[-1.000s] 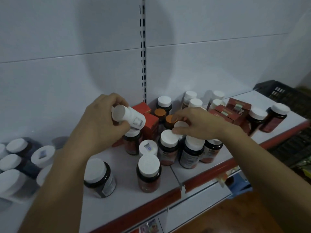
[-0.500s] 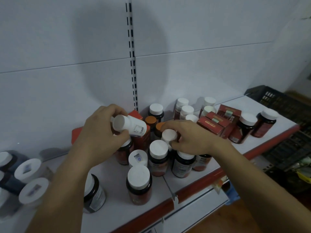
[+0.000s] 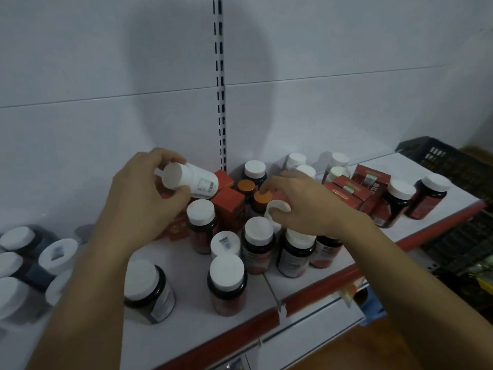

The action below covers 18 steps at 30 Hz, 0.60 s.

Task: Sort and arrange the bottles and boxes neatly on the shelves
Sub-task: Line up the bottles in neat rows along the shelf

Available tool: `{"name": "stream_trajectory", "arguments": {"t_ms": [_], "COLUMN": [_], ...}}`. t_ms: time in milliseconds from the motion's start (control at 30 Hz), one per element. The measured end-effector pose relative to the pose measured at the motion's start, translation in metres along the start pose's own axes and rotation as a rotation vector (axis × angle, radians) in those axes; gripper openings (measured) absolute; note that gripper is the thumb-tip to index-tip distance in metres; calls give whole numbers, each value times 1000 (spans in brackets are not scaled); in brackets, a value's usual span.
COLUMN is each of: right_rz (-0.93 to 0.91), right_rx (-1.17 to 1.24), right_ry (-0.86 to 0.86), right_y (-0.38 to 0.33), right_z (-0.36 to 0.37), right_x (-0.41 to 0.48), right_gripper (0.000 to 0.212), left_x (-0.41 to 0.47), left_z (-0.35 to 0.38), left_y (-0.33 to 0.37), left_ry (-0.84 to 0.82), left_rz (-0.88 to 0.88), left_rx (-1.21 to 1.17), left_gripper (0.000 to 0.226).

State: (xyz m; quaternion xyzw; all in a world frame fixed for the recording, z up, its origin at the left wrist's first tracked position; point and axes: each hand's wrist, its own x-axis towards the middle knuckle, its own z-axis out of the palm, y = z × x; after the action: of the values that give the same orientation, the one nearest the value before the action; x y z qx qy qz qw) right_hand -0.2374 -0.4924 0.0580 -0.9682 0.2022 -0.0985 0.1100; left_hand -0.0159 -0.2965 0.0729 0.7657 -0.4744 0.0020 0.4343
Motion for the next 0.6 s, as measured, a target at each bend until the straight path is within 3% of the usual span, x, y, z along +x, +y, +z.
{"name": "stream_trajectory", "arguments": {"t_ms": [100,200,333,600], "right_rz": [-162,-307,-276,-284], "right_rx": [48,-55,-204,-6], "right_ry": [62,-139,-423,-604], "right_y": [-27,-59,-76,-66], "right_z": [2,14,28,27], "right_x": [10,23,39,41], "right_gripper": [30,38,42,57], "left_x": [-9,-19,-38,-59], "left_z": [-22,-37,-46,-61], "left_y": [-12,-22,-33,-52], "left_ry": [55,92,100,144], "left_rz": [-21,-67,-104,-142], "left_rx": [1,-20,-37,-46], "left_gripper": [43,44,41,41]}}
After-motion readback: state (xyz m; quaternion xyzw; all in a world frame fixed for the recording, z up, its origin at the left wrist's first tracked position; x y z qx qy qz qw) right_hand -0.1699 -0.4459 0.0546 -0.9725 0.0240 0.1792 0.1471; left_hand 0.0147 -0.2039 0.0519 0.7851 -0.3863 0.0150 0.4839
